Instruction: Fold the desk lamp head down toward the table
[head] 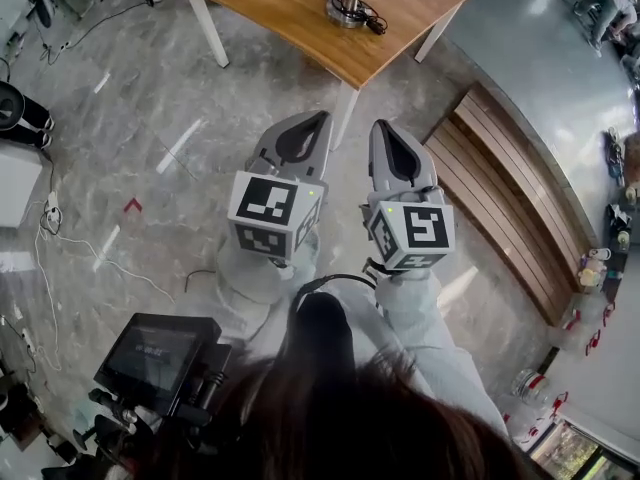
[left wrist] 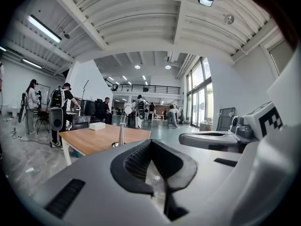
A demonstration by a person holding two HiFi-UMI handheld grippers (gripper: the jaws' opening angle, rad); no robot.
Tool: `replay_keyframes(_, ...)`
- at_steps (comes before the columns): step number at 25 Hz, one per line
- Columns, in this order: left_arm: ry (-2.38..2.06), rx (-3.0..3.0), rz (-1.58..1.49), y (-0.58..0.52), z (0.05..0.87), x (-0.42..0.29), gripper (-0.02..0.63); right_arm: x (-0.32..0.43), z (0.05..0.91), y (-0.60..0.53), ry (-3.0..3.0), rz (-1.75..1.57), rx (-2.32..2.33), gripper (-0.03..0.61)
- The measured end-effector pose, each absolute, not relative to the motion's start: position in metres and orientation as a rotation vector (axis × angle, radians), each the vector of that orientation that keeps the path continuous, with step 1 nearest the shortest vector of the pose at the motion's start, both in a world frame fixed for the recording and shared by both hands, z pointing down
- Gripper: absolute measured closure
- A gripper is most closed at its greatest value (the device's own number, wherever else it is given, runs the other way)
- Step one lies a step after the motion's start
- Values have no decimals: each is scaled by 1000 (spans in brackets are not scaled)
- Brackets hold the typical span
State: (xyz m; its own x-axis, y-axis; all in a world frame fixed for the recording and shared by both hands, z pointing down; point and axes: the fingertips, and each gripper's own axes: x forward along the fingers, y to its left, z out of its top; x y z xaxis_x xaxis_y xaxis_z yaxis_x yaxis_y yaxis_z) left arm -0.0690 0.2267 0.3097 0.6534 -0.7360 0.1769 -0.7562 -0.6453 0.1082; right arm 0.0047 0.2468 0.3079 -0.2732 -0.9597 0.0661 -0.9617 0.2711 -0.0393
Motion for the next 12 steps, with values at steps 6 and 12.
replay_keyframes(6,-1181,2732,158,104,291,-52,611,20,288,123,-2443,64,1908,577)
replay_keyframes(12,-1159,2703,194,12,305,-37,611,45,298,36,-2413,121,1922,577)
